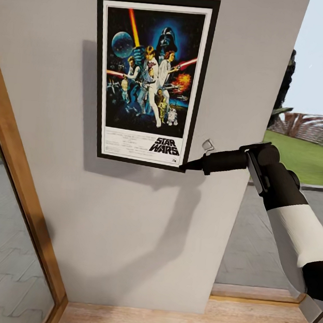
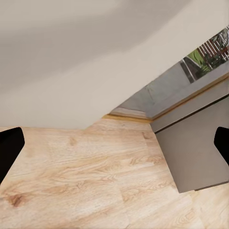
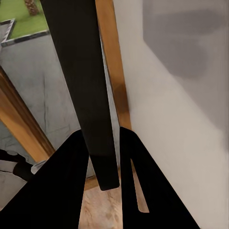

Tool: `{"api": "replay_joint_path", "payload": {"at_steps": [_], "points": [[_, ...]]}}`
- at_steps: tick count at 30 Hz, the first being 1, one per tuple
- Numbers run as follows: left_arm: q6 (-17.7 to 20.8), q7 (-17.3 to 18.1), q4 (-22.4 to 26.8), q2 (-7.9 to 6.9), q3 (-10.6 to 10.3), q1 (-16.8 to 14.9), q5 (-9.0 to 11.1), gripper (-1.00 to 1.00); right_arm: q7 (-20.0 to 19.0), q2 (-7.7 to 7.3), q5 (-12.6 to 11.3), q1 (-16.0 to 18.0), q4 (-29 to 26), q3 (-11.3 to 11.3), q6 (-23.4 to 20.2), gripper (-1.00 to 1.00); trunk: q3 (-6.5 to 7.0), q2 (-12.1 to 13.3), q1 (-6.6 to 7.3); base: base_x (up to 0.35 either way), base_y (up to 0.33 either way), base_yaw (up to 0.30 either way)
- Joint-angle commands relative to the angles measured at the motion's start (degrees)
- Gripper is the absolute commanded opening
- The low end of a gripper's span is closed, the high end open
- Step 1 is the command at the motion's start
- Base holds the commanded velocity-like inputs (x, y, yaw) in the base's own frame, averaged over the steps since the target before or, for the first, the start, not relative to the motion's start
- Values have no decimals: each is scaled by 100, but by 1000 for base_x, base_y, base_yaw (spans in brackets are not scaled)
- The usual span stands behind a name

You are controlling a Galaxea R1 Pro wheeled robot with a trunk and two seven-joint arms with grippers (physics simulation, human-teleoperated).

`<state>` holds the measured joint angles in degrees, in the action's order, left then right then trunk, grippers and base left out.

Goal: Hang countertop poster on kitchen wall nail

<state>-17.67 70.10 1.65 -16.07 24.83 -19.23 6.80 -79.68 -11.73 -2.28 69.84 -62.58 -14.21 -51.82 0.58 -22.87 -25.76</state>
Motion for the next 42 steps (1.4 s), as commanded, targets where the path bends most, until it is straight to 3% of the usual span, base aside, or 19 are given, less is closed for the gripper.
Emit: {"api": "replay_joint_path", "payload": {"at_steps": [1, 42], "points": [[-26, 12, -7, -2, -48, -2, 58, 100, -3, -5, -28, 3, 0, -11, -65, -100, -3, -5, -2, 8, 0, 0], [-26, 10, -7, -2, -48, -2, 58, 100, -3, -5, -27, 3, 0, -11, -57, -100, -3, -5, -2, 43, 0, 0]]}}
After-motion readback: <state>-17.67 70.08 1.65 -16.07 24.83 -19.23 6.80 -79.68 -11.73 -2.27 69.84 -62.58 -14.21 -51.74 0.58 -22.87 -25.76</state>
